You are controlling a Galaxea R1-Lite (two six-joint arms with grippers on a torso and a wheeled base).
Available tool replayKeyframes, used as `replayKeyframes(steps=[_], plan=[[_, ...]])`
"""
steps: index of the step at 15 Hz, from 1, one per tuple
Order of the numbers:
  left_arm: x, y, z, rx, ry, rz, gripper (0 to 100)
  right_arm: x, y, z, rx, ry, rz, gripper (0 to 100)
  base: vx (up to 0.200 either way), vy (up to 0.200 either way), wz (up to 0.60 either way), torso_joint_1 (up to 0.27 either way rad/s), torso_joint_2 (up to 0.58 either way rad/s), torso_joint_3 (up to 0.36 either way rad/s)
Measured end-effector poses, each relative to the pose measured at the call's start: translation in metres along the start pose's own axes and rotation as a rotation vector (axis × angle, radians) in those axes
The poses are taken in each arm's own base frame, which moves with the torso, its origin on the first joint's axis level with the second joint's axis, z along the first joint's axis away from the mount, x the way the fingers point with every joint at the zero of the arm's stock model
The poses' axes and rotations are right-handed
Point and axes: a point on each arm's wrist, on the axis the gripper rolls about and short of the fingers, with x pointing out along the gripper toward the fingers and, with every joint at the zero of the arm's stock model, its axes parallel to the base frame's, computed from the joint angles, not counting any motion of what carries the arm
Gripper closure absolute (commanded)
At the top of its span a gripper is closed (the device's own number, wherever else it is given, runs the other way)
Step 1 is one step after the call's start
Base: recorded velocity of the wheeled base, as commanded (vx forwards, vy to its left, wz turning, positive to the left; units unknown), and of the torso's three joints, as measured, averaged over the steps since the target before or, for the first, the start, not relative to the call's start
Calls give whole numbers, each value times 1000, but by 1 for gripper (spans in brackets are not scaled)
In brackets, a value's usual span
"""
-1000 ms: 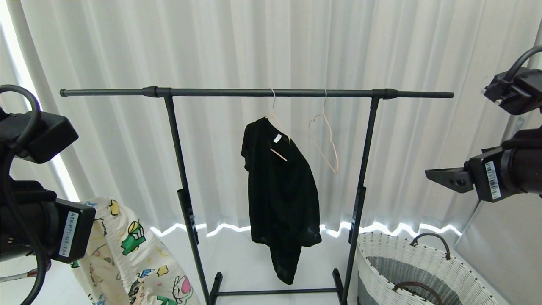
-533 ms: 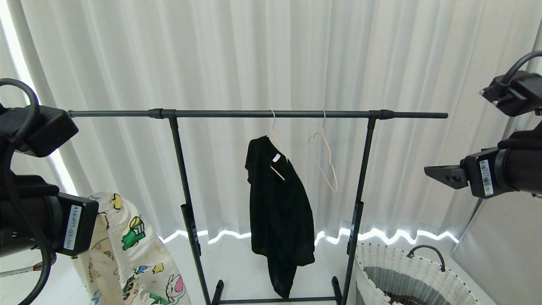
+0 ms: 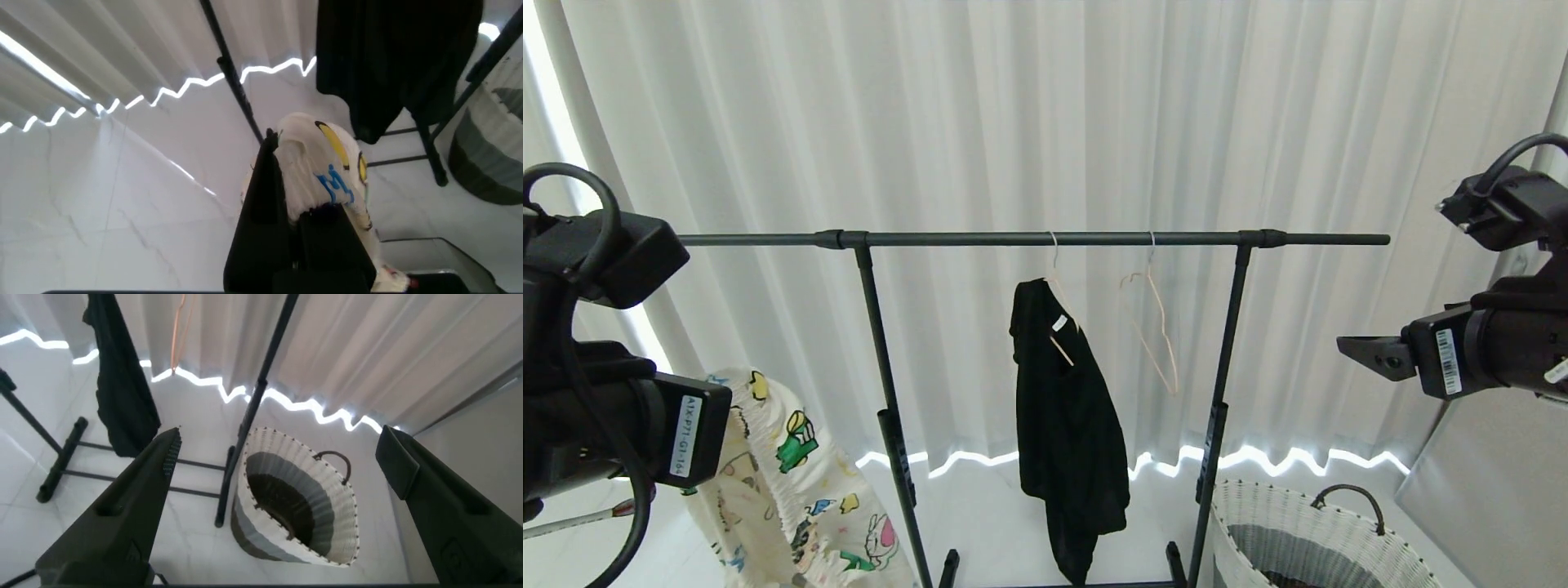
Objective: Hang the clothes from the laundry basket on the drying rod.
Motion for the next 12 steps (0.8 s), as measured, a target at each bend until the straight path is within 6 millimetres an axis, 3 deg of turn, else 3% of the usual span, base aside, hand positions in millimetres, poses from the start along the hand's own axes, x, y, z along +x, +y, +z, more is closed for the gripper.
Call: replayKeyframes(steps=[5, 12], plan=[[1, -2, 0, 2, -16, -10, 100, 2, 0, 0, 5, 9, 48, 0, 0, 0, 0, 0, 0, 0], [1, -8, -2, 25, -18, -38, 100, 27, -7, 2, 42, 14, -16, 0, 200, 0, 0, 0, 1, 1]])
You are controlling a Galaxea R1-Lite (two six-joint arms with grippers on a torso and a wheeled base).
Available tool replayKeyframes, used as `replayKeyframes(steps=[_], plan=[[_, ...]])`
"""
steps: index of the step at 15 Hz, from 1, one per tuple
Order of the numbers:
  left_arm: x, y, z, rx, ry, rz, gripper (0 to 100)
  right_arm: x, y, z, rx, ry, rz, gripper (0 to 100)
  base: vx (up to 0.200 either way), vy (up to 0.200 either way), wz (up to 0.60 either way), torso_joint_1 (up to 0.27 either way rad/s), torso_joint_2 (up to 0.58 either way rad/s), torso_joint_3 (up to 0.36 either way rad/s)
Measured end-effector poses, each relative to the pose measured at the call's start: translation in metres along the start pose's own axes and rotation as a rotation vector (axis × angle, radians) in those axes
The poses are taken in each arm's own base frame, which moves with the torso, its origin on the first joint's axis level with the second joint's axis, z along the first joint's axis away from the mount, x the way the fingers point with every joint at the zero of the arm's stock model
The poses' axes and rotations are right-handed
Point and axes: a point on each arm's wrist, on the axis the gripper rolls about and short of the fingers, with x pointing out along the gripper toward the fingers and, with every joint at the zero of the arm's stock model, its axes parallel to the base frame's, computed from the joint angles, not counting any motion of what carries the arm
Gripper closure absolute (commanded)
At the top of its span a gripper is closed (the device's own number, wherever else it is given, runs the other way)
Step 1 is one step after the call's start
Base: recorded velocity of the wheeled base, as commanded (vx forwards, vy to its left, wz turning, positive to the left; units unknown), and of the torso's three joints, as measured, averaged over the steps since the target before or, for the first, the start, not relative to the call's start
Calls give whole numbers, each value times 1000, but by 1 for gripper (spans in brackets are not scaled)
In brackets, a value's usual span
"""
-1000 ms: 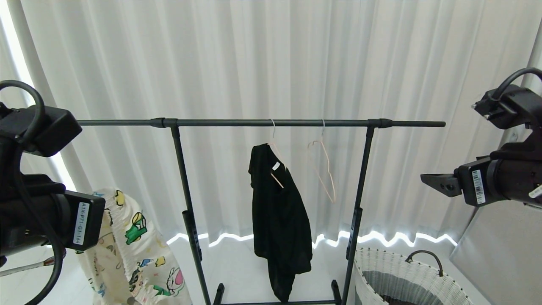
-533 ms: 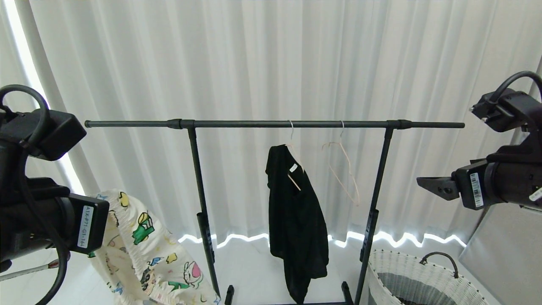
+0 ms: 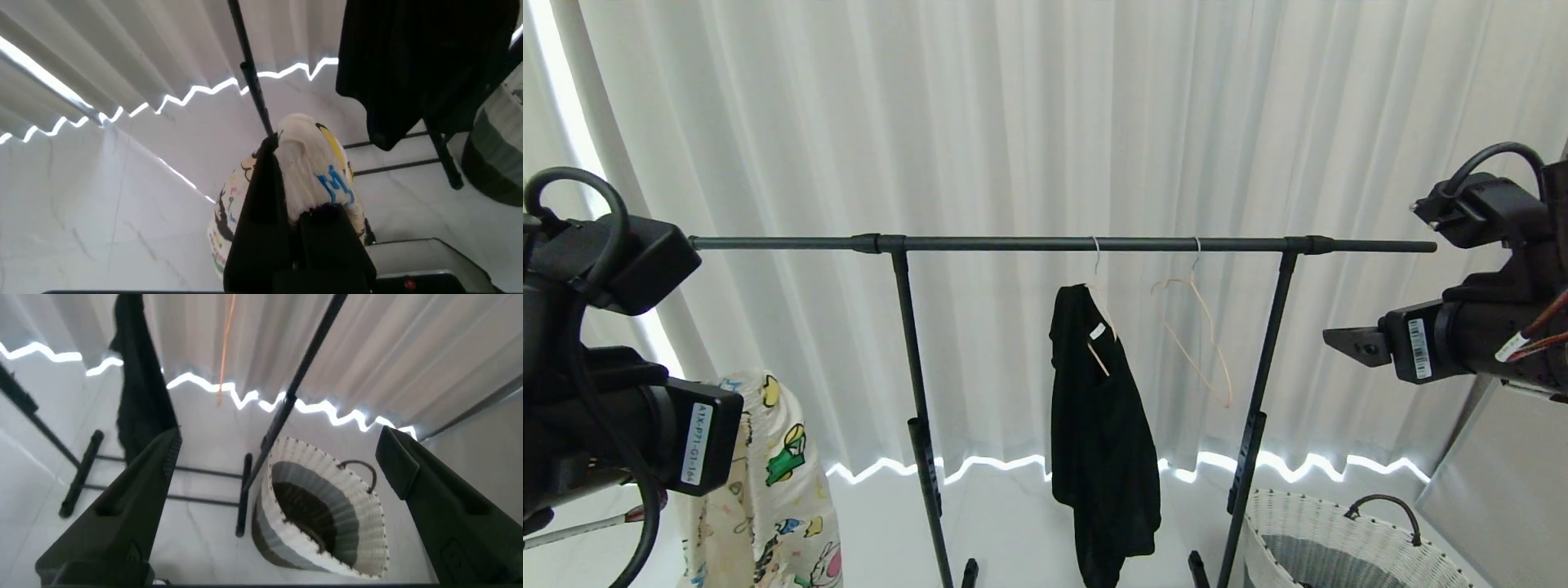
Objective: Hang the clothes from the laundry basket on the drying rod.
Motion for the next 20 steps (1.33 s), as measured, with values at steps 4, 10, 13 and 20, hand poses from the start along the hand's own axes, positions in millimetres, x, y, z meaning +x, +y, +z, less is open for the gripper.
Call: replayKeyframes(steps=[4, 10, 13, 20], plan=[[-1, -4, 0, 15, -3, -20, 100, 11, 3, -2, -7, 21, 5, 0, 200, 0, 0, 8, -2, 0], [-1, -6, 0, 23, -3, -29, 100, 26, -2, -22, -40, 88, 55, 0, 200, 0, 0, 2, 2, 4], [0, -6, -1, 25, 4, -27, 100, 43, 2, -32, -23, 82, 83, 0, 67, 0, 0, 1, 1, 1], [0, -4, -3, 26, -2, 37, 100, 95, 11, -47, 18, 151, 194, 0, 0, 0, 0, 0, 0, 0]])
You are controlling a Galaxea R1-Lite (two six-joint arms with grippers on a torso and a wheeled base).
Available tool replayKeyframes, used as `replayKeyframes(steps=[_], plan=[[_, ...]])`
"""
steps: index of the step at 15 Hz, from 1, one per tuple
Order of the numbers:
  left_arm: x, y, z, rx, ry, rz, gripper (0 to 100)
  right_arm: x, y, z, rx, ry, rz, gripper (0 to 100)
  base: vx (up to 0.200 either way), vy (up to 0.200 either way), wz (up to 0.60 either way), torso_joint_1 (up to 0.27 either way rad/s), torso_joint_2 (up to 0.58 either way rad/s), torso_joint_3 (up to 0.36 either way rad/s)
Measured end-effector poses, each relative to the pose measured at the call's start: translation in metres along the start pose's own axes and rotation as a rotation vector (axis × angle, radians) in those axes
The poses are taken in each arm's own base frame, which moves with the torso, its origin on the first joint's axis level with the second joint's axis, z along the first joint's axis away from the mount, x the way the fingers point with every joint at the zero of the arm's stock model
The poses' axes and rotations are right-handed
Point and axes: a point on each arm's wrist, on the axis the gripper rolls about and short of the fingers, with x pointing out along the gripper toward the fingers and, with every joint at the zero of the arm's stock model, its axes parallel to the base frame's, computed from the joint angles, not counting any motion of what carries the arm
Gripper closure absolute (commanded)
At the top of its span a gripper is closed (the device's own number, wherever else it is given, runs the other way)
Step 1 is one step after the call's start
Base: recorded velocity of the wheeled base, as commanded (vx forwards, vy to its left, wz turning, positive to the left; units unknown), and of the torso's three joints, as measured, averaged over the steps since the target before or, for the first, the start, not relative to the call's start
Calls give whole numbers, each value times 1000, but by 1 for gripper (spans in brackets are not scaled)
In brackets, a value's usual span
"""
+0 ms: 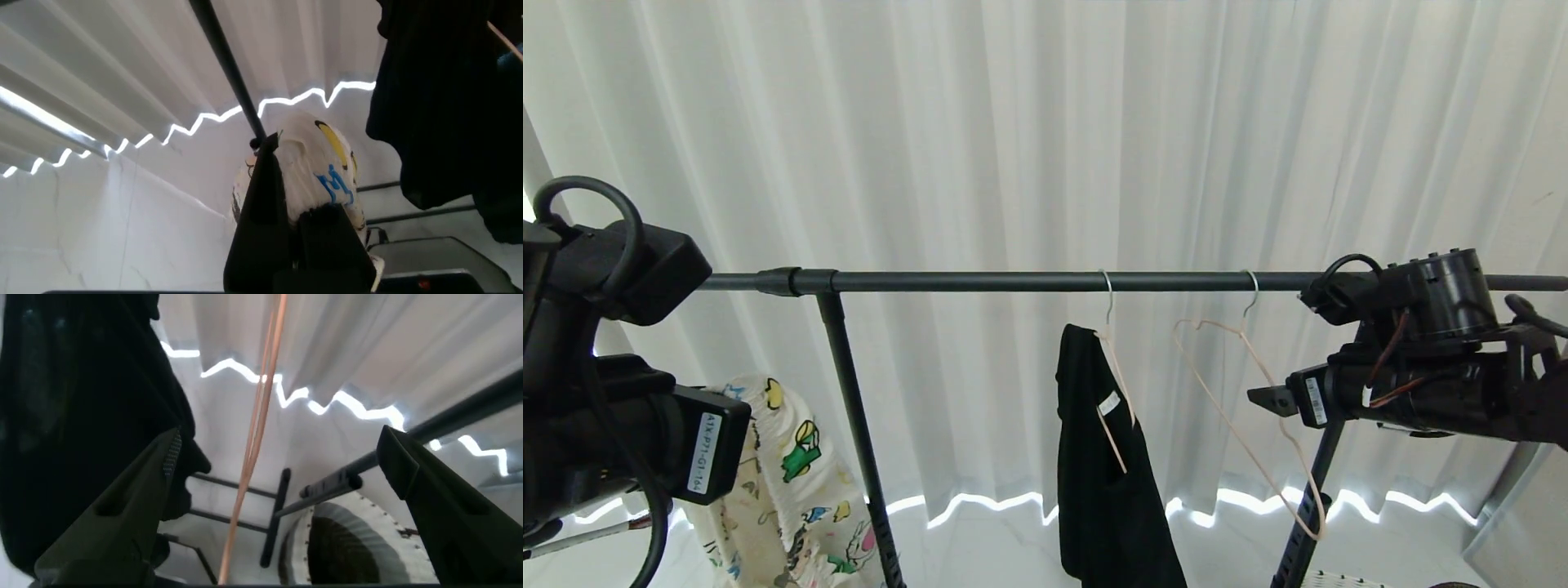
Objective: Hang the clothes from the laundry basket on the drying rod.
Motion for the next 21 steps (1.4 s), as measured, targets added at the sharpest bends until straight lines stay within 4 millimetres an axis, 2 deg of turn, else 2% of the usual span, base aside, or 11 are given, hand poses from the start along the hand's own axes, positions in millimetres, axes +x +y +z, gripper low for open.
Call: replayKeyframes(steps=[6, 12, 13, 21], plan=[[1, 0, 0, -6, -13, 35, 100, 39, 1, -10, 58, 43, 3, 0, 0, 0, 0, 0, 0, 0], [2, 0, -2, -1, -5, 34, 100, 51, 3, -17, 110, 83, -2, 0, 0, 0, 0, 0, 0, 0], [2, -1, -1, 0, -5, 34, 100, 52, 3, -18, 121, 88, -3, 100, 0, 0, 0, 0, 0, 0], [3, -1, -2, 10, -5, 34, 100, 53, 2, -17, 143, 78, -7, 100, 0, 0, 0, 0, 0, 0]])
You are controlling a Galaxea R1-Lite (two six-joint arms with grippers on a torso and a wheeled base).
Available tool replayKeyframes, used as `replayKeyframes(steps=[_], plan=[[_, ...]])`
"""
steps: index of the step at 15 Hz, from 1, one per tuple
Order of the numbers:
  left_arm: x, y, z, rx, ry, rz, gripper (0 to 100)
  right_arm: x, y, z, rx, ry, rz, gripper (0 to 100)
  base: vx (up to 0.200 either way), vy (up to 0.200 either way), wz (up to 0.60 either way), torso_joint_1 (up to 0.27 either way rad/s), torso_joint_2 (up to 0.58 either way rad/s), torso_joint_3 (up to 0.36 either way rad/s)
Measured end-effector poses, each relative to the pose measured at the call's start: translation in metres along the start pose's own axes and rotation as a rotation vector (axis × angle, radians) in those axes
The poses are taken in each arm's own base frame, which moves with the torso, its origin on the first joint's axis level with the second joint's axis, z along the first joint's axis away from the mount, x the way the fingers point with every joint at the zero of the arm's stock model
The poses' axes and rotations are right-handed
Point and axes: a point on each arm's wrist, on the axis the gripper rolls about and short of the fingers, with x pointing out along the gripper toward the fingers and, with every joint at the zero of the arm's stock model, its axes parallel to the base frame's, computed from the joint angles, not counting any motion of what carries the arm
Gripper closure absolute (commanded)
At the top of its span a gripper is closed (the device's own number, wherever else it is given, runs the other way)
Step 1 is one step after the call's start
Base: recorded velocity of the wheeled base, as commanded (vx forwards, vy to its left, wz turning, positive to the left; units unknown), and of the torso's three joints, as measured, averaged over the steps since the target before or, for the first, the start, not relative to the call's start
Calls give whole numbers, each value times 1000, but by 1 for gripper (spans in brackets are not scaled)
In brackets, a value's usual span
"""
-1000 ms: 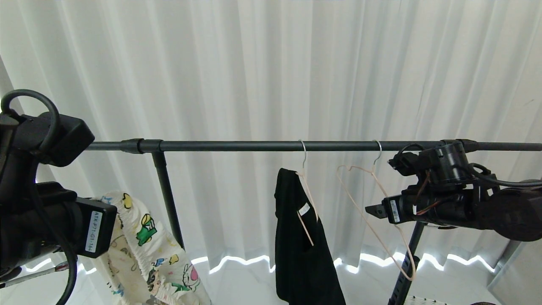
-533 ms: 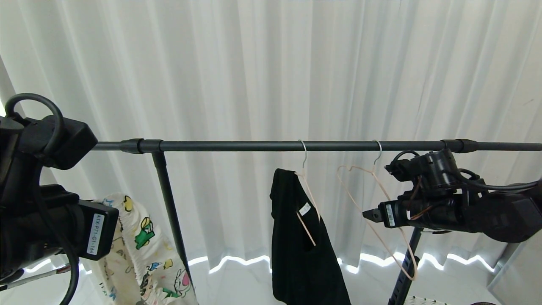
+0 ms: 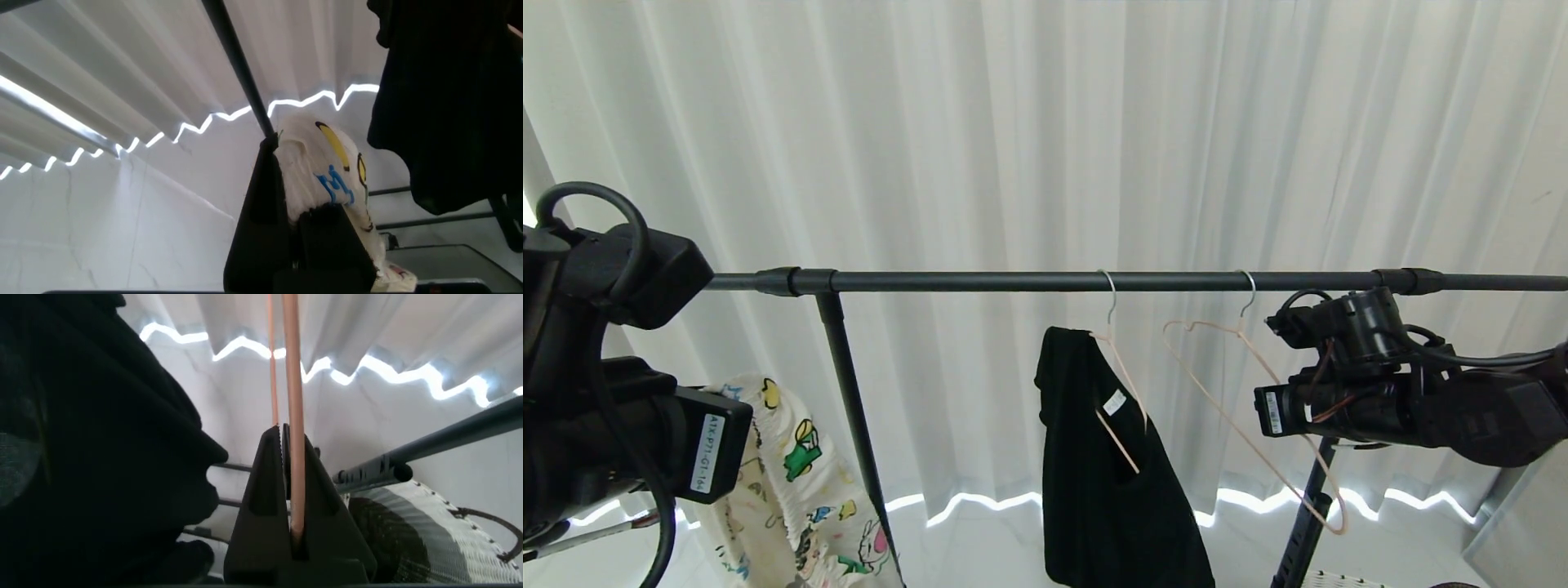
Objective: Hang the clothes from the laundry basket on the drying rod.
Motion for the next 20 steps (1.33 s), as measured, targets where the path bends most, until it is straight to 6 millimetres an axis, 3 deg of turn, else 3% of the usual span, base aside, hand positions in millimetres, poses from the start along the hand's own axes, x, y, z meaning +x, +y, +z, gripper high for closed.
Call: replayKeyframes(steps=[5, 10, 15, 20], plan=[[-1, 1, -1, -2, -3, -1, 100, -17, -1, 6, 12, -52, 3, 100, 0, 0, 0, 0, 0, 0], [-4, 3, -1, -8, -14, -1, 100, -34, -3, 4, 21, -239, 22, 100, 0, 0, 0, 0, 0, 0], [-7, 5, -9, -8, -13, 31, 100, -47, -7, -14, -26, -290, 13, 100, 0, 0, 0, 0, 0, 0], [-4, 4, -12, -18, -39, 60, 100, -91, -22, -58, -111, -308, 5, 100, -120, 0, 0, 1, 0, 0]])
